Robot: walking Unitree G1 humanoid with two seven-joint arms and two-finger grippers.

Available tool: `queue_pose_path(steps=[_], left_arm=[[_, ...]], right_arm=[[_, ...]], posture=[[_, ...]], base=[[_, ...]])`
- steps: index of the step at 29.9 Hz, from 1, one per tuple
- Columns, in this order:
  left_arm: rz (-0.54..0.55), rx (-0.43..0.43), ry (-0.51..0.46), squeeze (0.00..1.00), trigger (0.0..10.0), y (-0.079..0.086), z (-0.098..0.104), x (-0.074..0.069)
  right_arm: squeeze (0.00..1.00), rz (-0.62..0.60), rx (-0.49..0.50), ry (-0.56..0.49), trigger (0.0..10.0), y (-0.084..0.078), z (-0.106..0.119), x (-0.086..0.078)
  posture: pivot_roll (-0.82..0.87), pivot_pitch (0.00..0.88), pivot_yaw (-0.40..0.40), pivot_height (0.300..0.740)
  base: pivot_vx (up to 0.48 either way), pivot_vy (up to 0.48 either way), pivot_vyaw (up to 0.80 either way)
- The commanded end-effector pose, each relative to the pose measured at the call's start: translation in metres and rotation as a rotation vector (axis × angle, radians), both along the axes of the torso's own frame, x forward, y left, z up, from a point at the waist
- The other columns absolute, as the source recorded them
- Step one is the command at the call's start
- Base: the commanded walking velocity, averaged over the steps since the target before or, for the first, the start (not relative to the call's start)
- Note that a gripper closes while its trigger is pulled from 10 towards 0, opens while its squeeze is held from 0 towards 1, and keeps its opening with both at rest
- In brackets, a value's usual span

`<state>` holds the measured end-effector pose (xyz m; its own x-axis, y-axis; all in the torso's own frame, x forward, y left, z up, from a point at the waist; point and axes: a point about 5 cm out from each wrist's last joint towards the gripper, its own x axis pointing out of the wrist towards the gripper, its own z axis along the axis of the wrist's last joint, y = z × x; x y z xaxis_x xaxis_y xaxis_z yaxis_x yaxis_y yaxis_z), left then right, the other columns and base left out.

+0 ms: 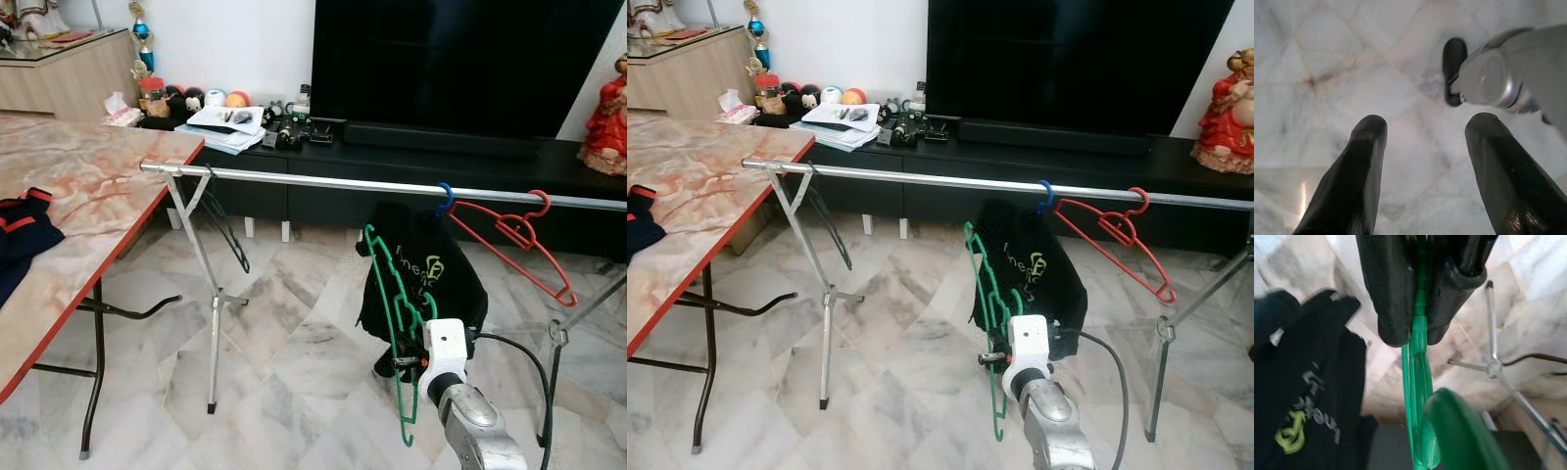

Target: Hang hanger

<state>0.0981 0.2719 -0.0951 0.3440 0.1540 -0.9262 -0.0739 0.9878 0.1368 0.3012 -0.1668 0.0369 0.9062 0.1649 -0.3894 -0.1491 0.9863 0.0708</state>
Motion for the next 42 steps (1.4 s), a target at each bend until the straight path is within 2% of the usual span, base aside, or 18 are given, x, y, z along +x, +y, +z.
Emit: queue_pose_path(steps=[1, 3, 7, 9, 10, 15, 24, 31, 35, 42], left_arm=[[-0.009, 0.003, 0.022, 0.00, 10.0, 0.002, -0.001, -0.008], [-0.017, -0.003, 0.030, 0.00, 10.0, -0.002, -0.003, -0.010], [-0.024, -0.012, 0.039, 0.00, 10.0, -0.007, -0.006, -0.014], [-0.025, -0.015, 0.043, 0.00, 10.0, -0.009, -0.007, -0.016], [-0.034, -0.019, 0.055, 0.00, 10.0, -0.011, -0.008, -0.020], [-0.059, -0.024, 0.074, 0.00, 10.0, -0.016, -0.011, -0.026], [-0.056, -0.014, 0.075, 0.00, 10.0, -0.013, -0.010, -0.030], [-0.077, -0.020, 0.097, 0.00, 10.0, -0.020, -0.013, -0.033], [-0.082, -0.025, 0.081, 0.00, 10.0, -0.021, -0.012, -0.028], [-0.093, -0.027, 0.080, 0.00, 10.0, -0.023, -0.013, -0.027]], right_arm=[[0.00, -0.007, -0.031, 0.064, 10.0, -0.001, -0.005, 0.000], [0.00, -0.019, -0.045, 0.153, 10.0, -0.003, -0.015, -0.005], [0.00, -0.007, -0.016, 0.190, 10.0, 0.000, -0.020, -0.007], [0.00, 0.009, -0.025, 0.183, 10.0, 0.001, -0.020, -0.007], [0.00, 0.060, -0.057, 0.160, 10.0, 0.005, -0.017, -0.006], [0.00, 0.094, -0.108, 0.123, 10.0, 0.007, -0.013, -0.004], [0.00, 0.113, -0.078, 0.093, 10.0, 0.017, -0.010, 0.000], [0.00, 0.097, -0.081, 0.068, 10.0, 0.016, -0.007, 0.004], [0.00, 0.093, -0.074, 0.057, 10.0, 0.016, -0.005, 0.007], [0.00, 0.104, -0.072, 0.054, 10.0, 0.018, -0.004, 0.009]], posture=[[0.11, 0.000, -0.031, 0.740], [0.10, 0.000, -0.034, 0.740], [0.11, 0.000, -0.036, 0.740], [0.10, 0.000, -0.034, 0.740], [0.10, 0.000, -0.031, 0.740], [0.08, 0.000, -0.024, 0.740], [0.10, 0.000, -0.027, 0.740], [0.09, 0.000, -0.015, 0.740], [0.09, 0.000, -0.016, 0.740], [0.09, 0.000, -0.010, 0.740]], base=[[0.000, 0.000, 0.00], [0.000, 0.000, 0.00], [0.000, 0.000, 0.00], [0.000, 0.000, 0.00], [0.240, 0.000, 0.00], [0.195, 0.000, 0.00], [0.259, 0.000, 0.00], [0.304, 0.000, 0.00], [0.312, 0.000, 0.00], [0.326, 0.000, 0.00]])
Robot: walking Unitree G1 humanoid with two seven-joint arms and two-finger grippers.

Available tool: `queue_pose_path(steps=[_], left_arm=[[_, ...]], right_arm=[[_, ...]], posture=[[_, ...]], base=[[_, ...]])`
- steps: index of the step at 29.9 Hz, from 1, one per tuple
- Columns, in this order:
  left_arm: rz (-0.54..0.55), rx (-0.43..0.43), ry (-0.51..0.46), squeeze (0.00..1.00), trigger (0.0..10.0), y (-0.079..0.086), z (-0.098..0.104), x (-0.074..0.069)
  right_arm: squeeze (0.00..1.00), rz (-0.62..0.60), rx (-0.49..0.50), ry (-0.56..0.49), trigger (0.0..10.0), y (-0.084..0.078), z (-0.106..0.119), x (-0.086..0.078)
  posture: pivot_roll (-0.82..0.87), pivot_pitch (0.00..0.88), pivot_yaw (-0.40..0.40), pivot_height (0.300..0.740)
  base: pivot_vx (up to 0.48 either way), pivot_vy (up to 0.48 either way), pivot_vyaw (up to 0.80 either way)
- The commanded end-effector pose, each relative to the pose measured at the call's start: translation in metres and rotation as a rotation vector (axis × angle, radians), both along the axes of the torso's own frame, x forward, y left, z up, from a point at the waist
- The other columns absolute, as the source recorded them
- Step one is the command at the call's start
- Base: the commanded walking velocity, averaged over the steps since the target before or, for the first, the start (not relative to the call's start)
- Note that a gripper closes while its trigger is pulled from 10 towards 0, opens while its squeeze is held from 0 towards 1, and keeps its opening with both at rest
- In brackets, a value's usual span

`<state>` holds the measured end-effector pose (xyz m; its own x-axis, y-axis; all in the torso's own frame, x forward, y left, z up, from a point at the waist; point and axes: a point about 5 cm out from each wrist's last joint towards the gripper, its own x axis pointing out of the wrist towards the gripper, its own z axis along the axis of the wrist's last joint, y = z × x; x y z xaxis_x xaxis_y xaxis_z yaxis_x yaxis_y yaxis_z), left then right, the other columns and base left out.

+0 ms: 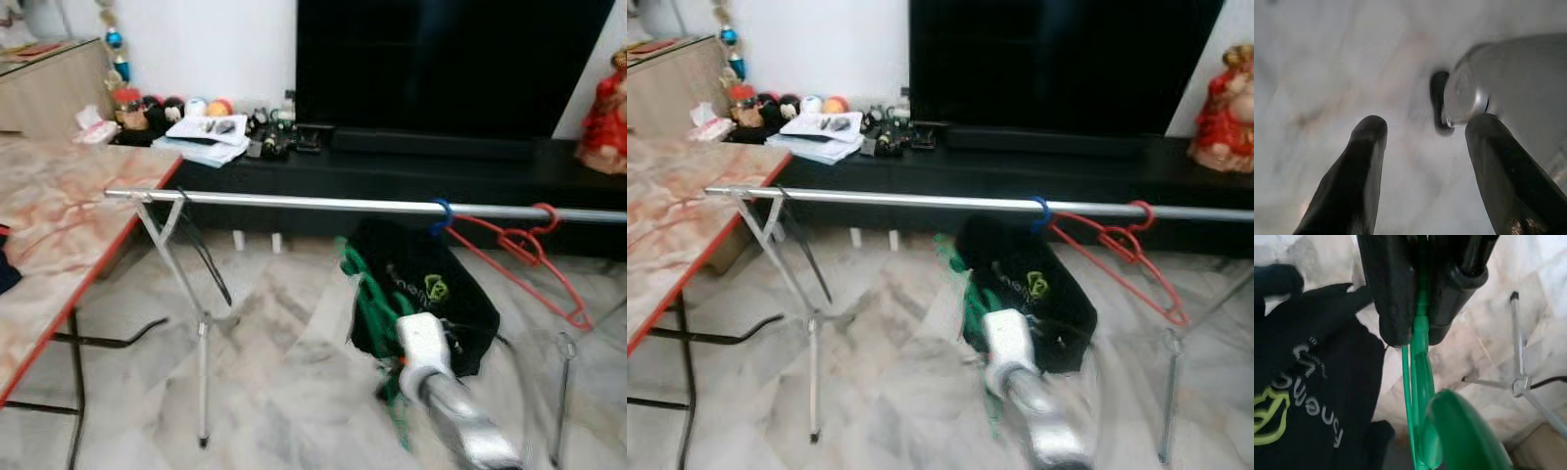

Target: Hang hanger

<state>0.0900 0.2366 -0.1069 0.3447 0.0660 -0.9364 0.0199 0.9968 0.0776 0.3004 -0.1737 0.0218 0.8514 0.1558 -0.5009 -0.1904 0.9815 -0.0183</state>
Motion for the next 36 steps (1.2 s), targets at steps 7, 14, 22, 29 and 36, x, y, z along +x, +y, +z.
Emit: queue_pose_path(steps=[7, 14, 22, 29, 36], left_arm=[[-0.005, 0.033, 0.065, 0.00, 10.0, 0.012, -0.001, -0.017], [-0.003, 0.033, 0.060, 0.00, 10.0, 0.013, 0.000, -0.014], [0.007, 0.030, 0.053, 0.00, 10.0, 0.012, 0.000, -0.011], [-0.002, 0.030, 0.062, 0.00, 10.0, 0.011, 0.000, -0.012], [-0.003, 0.027, 0.068, 0.00, 10.0, 0.011, 0.000, -0.012]], right_arm=[[0.00, 0.066, 0.049, -0.053, 10.0, 0.028, 0.013, 0.013], [0.00, 0.101, 0.035, -0.041, 10.0, 0.033, 0.013, 0.016], [0.00, 0.114, 0.035, -0.042, 10.0, 0.045, 0.019, 0.024], [0.00, 0.019, 0.099, -0.081, 10.0, 0.060, 0.041, 0.042], [0.00, -0.068, 0.150, -0.121, 10.0, 0.075, 0.055, 0.049]], posture=[[0.09, 0.000, -0.009, 0.740], [0.09, 0.000, -0.017, 0.740], [0.12, 0.000, -0.032, 0.740], [0.13, 0.000, -0.043, 0.740], [0.14, 0.000, -0.038, 0.740]], base=[[0.329, 0.000, 0.00], [0.332, 0.000, 0.00], [0.219, 0.000, 0.00], [0.000, 0.000, 0.00], [0.000, 0.000, 0.00]])
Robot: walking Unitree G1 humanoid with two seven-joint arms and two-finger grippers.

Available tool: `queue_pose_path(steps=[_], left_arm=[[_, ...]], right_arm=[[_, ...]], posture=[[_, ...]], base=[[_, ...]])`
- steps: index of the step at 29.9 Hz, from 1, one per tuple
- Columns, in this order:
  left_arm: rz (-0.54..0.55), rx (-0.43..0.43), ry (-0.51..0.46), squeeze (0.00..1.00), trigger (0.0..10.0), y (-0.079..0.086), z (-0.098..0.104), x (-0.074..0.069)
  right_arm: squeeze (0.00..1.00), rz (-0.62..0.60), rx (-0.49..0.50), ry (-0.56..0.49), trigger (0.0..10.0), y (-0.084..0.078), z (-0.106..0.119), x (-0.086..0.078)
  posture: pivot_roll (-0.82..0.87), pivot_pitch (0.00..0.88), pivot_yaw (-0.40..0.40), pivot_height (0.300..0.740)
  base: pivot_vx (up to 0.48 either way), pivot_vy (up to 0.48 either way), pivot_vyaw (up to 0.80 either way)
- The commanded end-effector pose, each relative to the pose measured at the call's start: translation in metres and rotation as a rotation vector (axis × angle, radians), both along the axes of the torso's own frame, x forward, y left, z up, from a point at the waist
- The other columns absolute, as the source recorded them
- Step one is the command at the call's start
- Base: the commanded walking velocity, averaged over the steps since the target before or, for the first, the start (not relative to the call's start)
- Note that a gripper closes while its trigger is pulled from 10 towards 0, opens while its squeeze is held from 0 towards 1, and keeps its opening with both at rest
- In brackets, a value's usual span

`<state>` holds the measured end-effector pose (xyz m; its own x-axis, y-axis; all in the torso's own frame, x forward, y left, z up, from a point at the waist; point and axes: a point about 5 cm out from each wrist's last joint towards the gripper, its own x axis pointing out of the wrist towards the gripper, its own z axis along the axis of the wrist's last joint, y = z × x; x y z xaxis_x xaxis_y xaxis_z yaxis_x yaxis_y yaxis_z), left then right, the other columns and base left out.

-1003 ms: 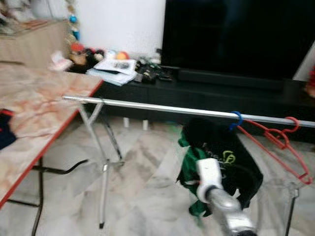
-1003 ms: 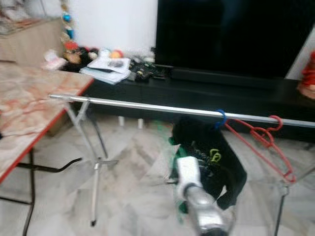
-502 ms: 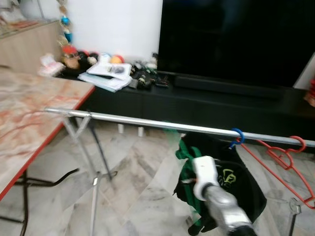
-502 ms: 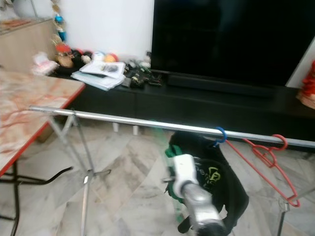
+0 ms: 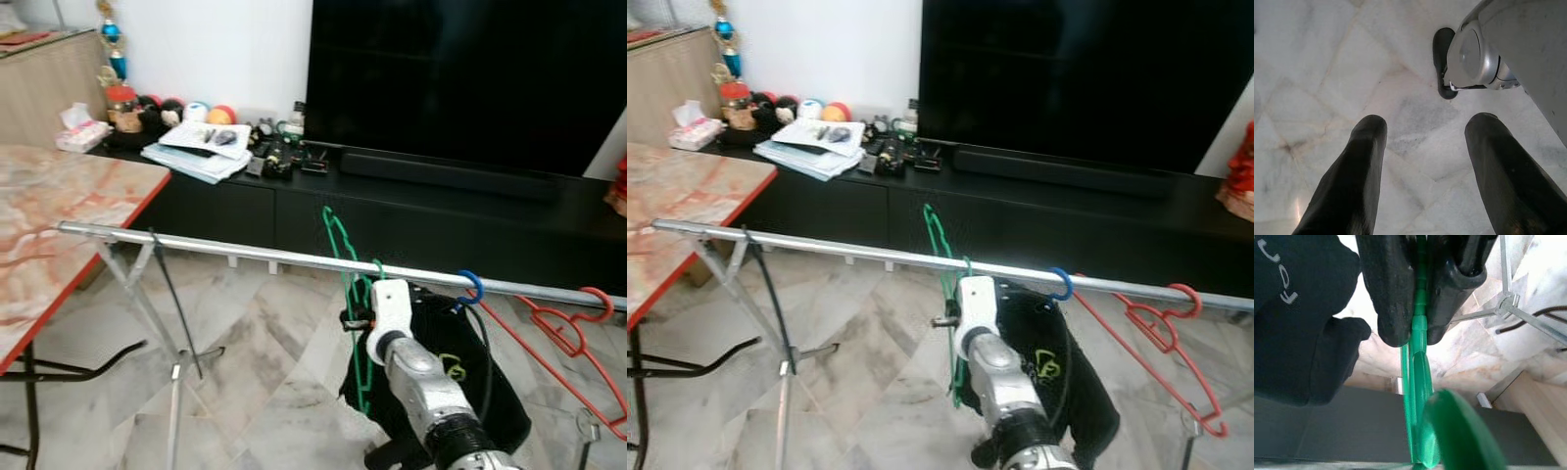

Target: Hang hanger

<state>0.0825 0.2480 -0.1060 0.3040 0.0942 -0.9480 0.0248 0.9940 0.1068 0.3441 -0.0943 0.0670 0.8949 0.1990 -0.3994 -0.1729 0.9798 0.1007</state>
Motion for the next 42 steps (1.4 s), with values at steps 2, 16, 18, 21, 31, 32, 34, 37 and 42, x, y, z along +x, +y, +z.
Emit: queue_pose_path(steps=[2, 16, 18, 21, 31, 32, 34, 37, 42], left_arm=[[-0.007, -0.001, 0.028, 0.00, 10.0, 0.000, -0.001, -0.005], [-0.026, 0.002, 0.023, 0.00, 10.0, 0.000, 0.000, 0.001], [-0.026, 0.002, 0.022, 0.00, 10.0, 0.000, 0.000, 0.002], [-0.026, 0.001, 0.020, 0.00, 10.0, -0.002, 0.000, 0.003], [-0.034, -0.001, 0.019, 0.00, 10.0, -0.004, -0.001, 0.003], [-0.042, -0.002, 0.022, 0.00, 10.0, -0.004, -0.001, 0.003], [-0.049, -0.001, 0.024, 0.00, 10.0, -0.004, -0.001, 0.002], [-0.055, -0.001, 0.028, 0.00, 10.0, -0.003, -0.001, 0.002], [-0.060, 0.008, 0.033, 0.00, 10.0, -0.001, 0.000, 0.001]], right_arm=[[0.00, -0.068, 0.017, -0.030, 10.0, -0.002, 0.010, 0.005], [0.00, -0.131, -0.025, 0.082, 10.0, 0.019, 0.009, 0.012], [0.00, -0.128, -0.028, 0.085, 10.0, 0.021, 0.011, 0.014], [0.00, -0.138, -0.039, 0.091, 10.0, 0.020, 0.013, 0.016], [0.00, -0.172, 0.030, 0.216, 10.0, 0.021, 0.000, 0.010], [0.00, -0.184, 0.044, 0.227, 10.0, 0.021, -0.002, 0.009], [0.00, -0.192, 0.048, 0.226, 10.0, 0.021, -0.001, 0.010], [0.00, -0.197, 0.053, 0.233, 10.0, 0.022, -0.001, 0.010], [0.00, -0.226, 0.105, 0.249, 10.0, 0.024, -0.001, 0.010]], posture=[[0.15, 0.000, -0.038, 0.740], [0.17, 0.000, -0.038, 0.740], [0.17, 0.000, -0.039, 0.740], [0.18, 0.000, -0.046, 0.740], [0.17, 0.000, -0.049, 0.740], [0.17, 0.000, -0.046, 0.740], [0.17, 0.000, -0.041, 0.740], [0.17, 0.000, -0.037, 0.740], [0.18, 0.000, -0.031, 0.740]], base=[[0.000, 0.000, 0.00], [0.000, 0.000, 0.00], [0.000, 0.000, 0.00], [0.000, 0.000, 0.00], [0.000, 0.000, 0.00], [0.000, 0.000, 0.00], [0.000, 0.000, 0.00], [0.000, 0.000, 0.00], [0.000, 0.000, 0.00]])
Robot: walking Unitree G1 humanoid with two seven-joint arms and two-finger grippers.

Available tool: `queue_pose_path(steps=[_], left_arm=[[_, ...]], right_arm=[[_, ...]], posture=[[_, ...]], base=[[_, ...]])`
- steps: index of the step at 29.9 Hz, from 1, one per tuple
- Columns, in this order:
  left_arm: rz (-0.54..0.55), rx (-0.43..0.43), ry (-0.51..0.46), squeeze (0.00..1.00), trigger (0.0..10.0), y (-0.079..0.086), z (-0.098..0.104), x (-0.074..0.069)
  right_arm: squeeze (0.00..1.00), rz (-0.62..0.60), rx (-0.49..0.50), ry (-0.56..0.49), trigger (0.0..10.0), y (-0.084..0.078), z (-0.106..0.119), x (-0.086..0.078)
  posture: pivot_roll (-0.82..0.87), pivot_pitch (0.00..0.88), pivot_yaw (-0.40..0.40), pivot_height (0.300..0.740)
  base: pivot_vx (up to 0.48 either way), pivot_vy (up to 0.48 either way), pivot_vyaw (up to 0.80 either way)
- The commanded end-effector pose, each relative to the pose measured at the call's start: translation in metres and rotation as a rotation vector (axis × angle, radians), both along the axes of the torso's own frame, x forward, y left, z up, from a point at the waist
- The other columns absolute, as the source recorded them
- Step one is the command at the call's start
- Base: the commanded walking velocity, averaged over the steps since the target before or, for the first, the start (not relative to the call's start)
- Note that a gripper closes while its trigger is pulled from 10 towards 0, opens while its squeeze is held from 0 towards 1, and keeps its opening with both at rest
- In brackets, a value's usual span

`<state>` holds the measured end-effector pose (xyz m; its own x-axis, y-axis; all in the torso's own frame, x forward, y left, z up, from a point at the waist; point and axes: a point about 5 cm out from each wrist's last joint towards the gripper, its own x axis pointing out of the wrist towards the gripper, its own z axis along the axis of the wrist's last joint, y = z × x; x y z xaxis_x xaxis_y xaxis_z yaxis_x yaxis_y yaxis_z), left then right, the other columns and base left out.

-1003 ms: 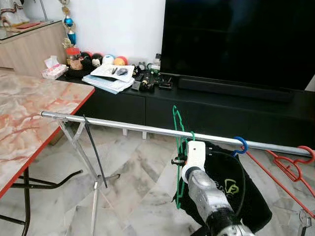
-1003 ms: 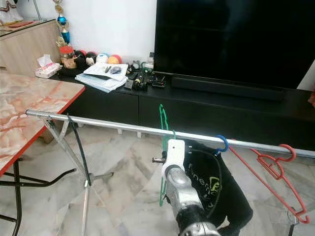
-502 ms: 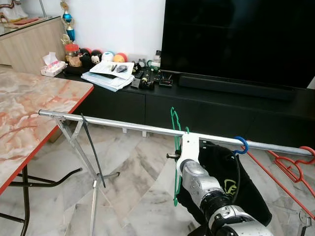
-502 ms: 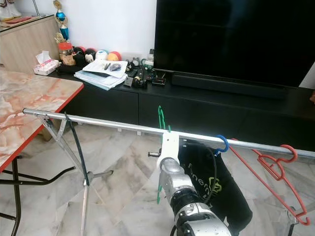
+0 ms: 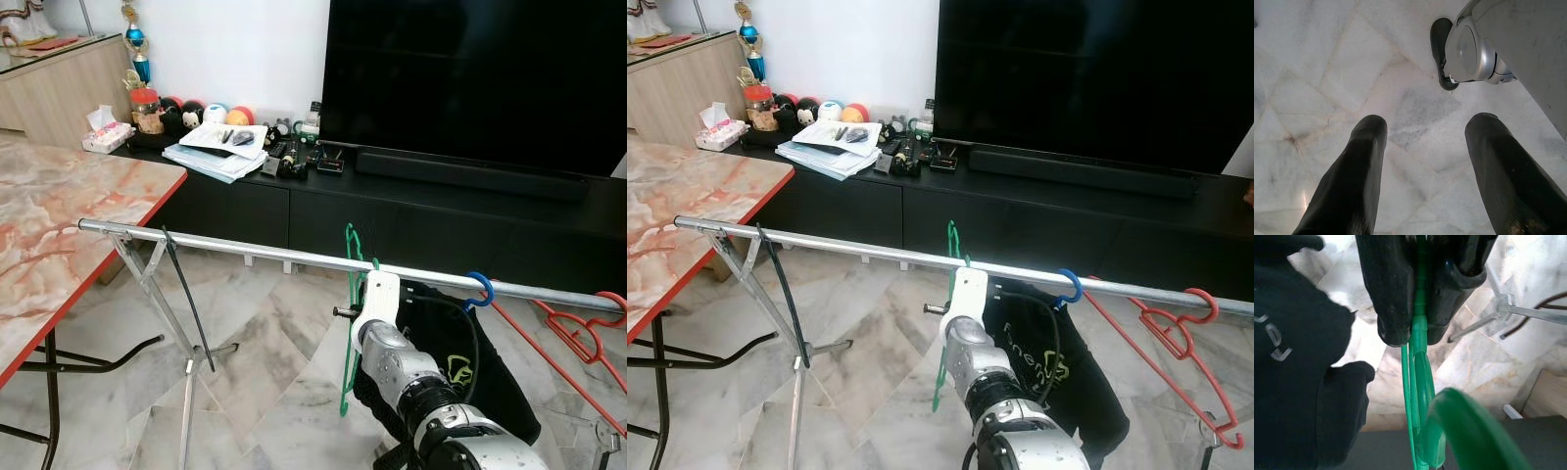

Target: Hang hanger

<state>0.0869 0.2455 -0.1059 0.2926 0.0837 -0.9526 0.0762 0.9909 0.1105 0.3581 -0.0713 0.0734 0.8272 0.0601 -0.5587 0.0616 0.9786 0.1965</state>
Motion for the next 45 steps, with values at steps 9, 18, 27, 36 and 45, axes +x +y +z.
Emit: queue_pose_path(steps=[9, 18, 27, 36, 45], left_arm=[[-0.013, 0.007, 0.018, 0.00, 10.0, 0.001, -0.001, -0.004], [-0.008, -0.001, 0.020, 0.00, 10.0, 0.000, -0.001, -0.004], [-0.010, -0.005, 0.022, 0.00, 10.0, 0.000, -0.001, -0.004], [-0.012, -0.005, 0.022, 0.00, 10.0, -0.001, -0.001, -0.004], [-0.011, -0.002, 0.019, 0.00, 10.0, 0.000, -0.001, -0.004]], right_arm=[[0.00, -0.014, -0.017, 0.005, 10.0, -0.003, 0.000, 0.001], [0.00, -0.017, -0.014, -0.010, 10.0, -0.009, 0.006, 0.007], [0.00, 0.004, -0.018, 0.026, 10.0, -0.009, -0.004, 0.001], [0.17, 0.019, -0.001, 0.032, 10.0, -0.006, -0.007, -0.002], [0.94, 0.030, -0.019, 0.003, 10.0, -0.005, -0.007, -0.002]], posture=[[0.18, 0.000, -0.033, 0.740], [0.19, 0.000, -0.038, 0.740], [0.19, 0.000, -0.039, 0.740], [0.19, 0.000, -0.041, 0.740], [0.19, 0.000, -0.042, 0.740]], base=[[0.000, 0.000, 0.00], [0.000, 0.000, 0.00], [0.000, 0.000, 0.00], [0.000, 0.000, 0.00], [0.000, 0.000, 0.00]])
